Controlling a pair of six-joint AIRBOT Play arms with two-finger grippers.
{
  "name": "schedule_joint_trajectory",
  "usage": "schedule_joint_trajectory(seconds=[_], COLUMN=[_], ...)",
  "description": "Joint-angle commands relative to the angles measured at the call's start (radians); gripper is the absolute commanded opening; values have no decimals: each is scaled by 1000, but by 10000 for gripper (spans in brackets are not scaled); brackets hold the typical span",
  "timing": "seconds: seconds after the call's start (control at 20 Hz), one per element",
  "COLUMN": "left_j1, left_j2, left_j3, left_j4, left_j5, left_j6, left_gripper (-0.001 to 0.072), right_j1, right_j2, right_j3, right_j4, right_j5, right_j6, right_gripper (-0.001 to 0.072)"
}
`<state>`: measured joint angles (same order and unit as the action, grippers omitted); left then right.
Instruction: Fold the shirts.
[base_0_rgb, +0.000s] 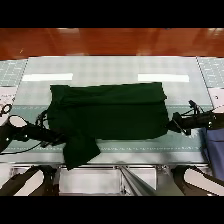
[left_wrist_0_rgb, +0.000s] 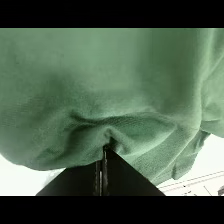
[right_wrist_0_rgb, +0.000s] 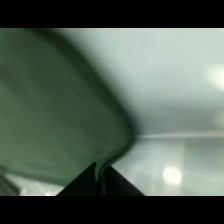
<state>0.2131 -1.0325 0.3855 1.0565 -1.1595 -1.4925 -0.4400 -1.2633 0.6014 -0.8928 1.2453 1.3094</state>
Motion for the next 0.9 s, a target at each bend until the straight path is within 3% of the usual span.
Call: schedule_joint_trajectory(seconds=[0.0, 0.35, 0.55, 0.85], left_j1=[1, -2, -2, -2], left_j2=[1, -52, -226, -431], left_j3=[71, 336, 490, 703], left_j4=[-11, -125, -134, -159], left_j5=[-39, 190, 191, 182], left_j6=[3, 7, 3, 4], left_gripper=[23, 23, 23, 23], right_j1=[-9, 105, 164, 163], right_j2=[-5, -108, -232, -382], right_j3=[83, 372, 537, 708], right_j4=[45, 49, 55, 59], right_j5=[84, 13, -96, -108], right_j6=[-81, -30, 41, 84], right_gripper=[24, 23, 23, 23])
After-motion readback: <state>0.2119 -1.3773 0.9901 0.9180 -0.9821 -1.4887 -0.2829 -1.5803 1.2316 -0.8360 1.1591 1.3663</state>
